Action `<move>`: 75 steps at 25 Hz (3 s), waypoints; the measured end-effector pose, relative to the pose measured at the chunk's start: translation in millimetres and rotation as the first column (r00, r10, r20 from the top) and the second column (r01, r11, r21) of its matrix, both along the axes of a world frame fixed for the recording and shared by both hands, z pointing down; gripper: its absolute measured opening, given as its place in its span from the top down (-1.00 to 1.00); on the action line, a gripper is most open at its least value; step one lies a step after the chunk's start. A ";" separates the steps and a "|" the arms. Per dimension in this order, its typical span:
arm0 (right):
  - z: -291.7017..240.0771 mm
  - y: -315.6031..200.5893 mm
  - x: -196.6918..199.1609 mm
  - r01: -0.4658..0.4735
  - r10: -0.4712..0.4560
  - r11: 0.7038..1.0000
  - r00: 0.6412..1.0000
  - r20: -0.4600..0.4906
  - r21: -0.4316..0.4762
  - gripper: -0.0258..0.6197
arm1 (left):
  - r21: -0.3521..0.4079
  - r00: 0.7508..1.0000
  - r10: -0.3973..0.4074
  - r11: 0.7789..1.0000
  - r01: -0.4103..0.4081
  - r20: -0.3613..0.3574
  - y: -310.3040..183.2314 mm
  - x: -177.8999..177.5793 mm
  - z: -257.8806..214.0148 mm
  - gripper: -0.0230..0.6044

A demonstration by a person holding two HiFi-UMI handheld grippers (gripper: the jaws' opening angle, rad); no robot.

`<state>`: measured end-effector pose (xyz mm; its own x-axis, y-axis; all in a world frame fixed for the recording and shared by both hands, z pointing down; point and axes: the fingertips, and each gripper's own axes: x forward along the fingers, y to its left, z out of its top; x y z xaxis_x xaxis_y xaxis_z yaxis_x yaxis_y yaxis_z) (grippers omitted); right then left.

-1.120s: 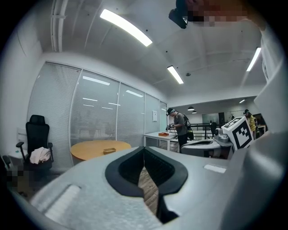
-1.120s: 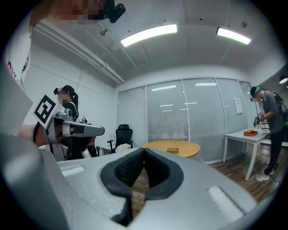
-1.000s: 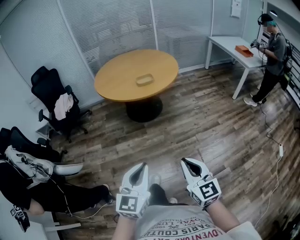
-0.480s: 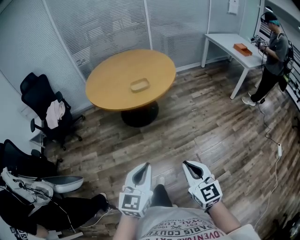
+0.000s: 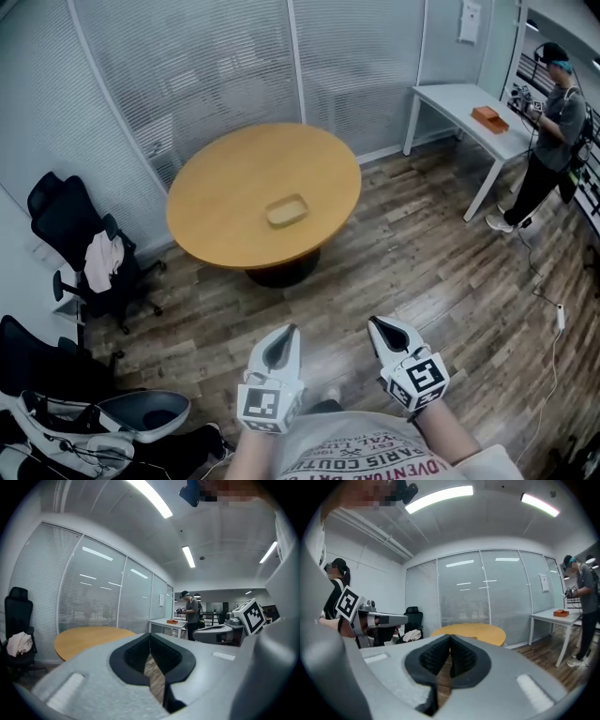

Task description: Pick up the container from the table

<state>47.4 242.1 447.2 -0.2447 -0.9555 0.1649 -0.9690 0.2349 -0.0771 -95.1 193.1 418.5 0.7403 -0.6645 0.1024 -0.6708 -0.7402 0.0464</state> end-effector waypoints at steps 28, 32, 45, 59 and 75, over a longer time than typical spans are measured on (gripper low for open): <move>23.2 -362.2 71.7 0.237 -0.242 0.970 0.967 -0.083 -0.061 0.91 | -0.063 0.960 -0.281 0.958 0.281 0.011 -315.5 60.6 18.2 0.90; 24.5 -436.9 96.4 0.284 -0.290 0.955 0.955 -0.070 -0.082 0.91 | -0.079 0.943 -0.331 0.940 0.332 0.028 -381.2 80.8 21.7 0.90; 61.9 -547.4 123.4 0.386 -0.387 0.905 0.922 0.032 -0.179 0.91 | -0.085 0.881 -0.465 0.878 0.471 0.082 -460.8 99.8 38.8 0.90; 134.5 -624.8 108.1 0.261 -0.284 0.850 0.959 0.018 -0.458 0.91 | -0.078 0.927 -0.374 0.924 0.375 0.028 -558.4 77.3 41.0 0.90; 281.0 -639.7 85.8 0.169 -0.252 0.632 0.968 0.006 -0.756 0.61 | -0.143 0.898 -0.439 0.888 0.437 0.023 -607.1 29.2 90.9 0.90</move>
